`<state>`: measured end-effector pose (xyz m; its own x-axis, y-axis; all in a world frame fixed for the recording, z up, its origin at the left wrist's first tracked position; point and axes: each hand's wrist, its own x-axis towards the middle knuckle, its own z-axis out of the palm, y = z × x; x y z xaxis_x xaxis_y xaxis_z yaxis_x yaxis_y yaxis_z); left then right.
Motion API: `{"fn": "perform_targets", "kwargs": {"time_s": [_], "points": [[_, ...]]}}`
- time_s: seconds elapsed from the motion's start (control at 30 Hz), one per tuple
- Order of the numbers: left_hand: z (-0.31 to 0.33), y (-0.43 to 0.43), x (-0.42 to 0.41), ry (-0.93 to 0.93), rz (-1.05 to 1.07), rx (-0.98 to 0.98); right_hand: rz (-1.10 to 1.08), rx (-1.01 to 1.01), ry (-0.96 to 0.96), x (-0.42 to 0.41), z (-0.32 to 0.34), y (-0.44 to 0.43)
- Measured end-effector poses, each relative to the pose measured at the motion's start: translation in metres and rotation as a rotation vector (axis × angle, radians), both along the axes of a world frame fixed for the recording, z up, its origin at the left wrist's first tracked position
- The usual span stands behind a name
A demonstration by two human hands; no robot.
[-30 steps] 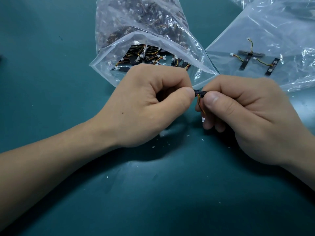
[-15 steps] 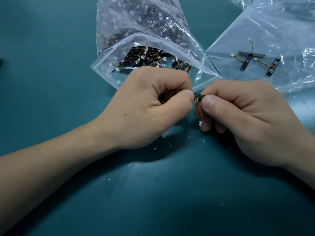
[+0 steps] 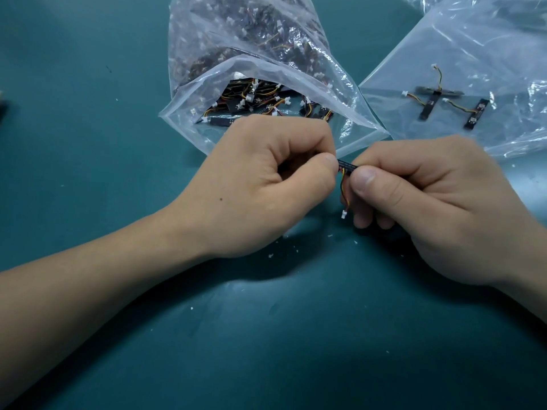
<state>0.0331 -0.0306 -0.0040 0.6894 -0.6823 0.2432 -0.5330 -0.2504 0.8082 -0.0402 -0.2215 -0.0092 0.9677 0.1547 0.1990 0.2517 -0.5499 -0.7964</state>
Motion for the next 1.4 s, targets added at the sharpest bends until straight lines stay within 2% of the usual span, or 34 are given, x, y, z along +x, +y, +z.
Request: {"fn": "perform_targets", "kwargs": {"time_s": [0.5, 0.77, 0.93, 1.03, 1.1, 1.17, 1.23, 1.3, 1.4], "points": [[-0.003, -0.001, 0.001, -0.049, 0.021, -0.007, -0.011, -0.024, -0.006, 0.000, -0.001, -0.001], [-0.001, 0.003, -0.004, -0.163, -0.004, -0.109, 0.090, -0.020, 0.025, -0.001, 0.000, -0.002], [-0.005, 0.004, 0.002, -0.126, 0.044, -0.159, 0.105, -0.016, 0.003, -0.001, -0.002, -0.003], [-0.007, 0.005, 0.003, -0.108, 0.034, -0.165, 0.119, 0.028, 0.023, -0.001, -0.003, -0.007], [-0.006, 0.005, 0.002, -0.093, 0.106, -0.200, 0.036, 0.128, -0.046, -0.003, -0.006, -0.006], [-0.007, 0.003, 0.004, -0.150, 0.223, -0.125, -0.133, 0.311, -0.157, -0.003, -0.007, -0.004], [-0.010, 0.001, 0.005, -0.256, 0.311, 0.104, -0.317, 0.480, -0.189, 0.003, -0.005, -0.003], [-0.013, 0.000, 0.003, -0.340, 0.337, 0.361, -0.432, 0.586, -0.138, 0.009, -0.001, -0.003], [-0.014, -0.001, 0.000, -0.405, 0.322, 0.501, -0.407, 0.466, -0.122, 0.007, -0.001, -0.002]]}}
